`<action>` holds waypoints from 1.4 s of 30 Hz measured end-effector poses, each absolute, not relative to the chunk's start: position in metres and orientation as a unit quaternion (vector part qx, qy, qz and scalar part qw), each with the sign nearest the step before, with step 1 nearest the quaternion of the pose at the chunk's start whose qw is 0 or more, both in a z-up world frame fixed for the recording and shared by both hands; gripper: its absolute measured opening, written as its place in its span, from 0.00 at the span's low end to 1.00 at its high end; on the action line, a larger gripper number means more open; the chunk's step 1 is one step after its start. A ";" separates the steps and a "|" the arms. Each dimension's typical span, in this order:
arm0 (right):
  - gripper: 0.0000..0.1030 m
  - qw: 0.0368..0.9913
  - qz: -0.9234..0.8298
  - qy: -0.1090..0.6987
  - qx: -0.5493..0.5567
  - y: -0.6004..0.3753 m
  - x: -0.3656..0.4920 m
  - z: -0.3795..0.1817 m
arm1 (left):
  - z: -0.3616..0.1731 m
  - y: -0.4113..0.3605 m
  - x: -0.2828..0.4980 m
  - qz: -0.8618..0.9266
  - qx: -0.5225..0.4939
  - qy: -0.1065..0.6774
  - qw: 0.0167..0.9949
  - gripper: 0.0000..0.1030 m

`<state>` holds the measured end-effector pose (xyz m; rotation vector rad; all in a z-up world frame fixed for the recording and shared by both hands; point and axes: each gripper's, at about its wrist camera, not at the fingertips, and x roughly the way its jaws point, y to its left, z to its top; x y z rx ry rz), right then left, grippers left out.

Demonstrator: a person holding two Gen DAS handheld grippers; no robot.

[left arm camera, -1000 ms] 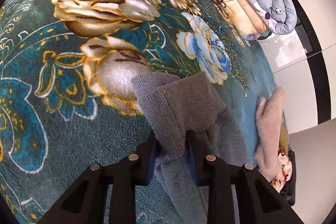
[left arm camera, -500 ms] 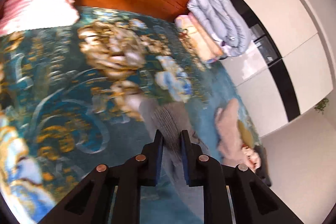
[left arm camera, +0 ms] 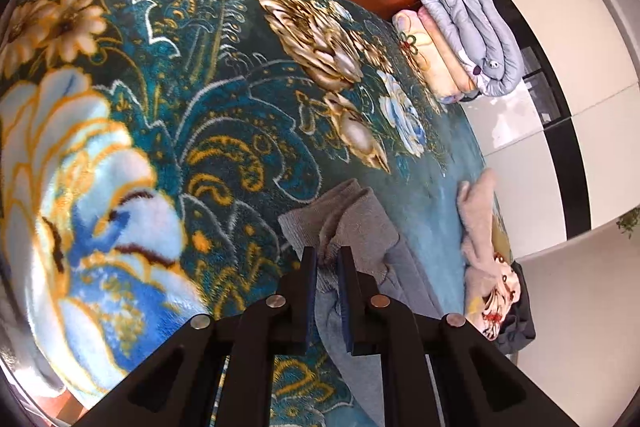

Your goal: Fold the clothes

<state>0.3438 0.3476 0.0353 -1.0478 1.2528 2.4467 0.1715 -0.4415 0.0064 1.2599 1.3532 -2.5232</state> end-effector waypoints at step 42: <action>0.04 -0.274 0.794 -0.111 -0.532 -0.042 0.084 0.025 | 0.005 -0.419 0.147 -0.830 0.395 0.390 -0.051 0.08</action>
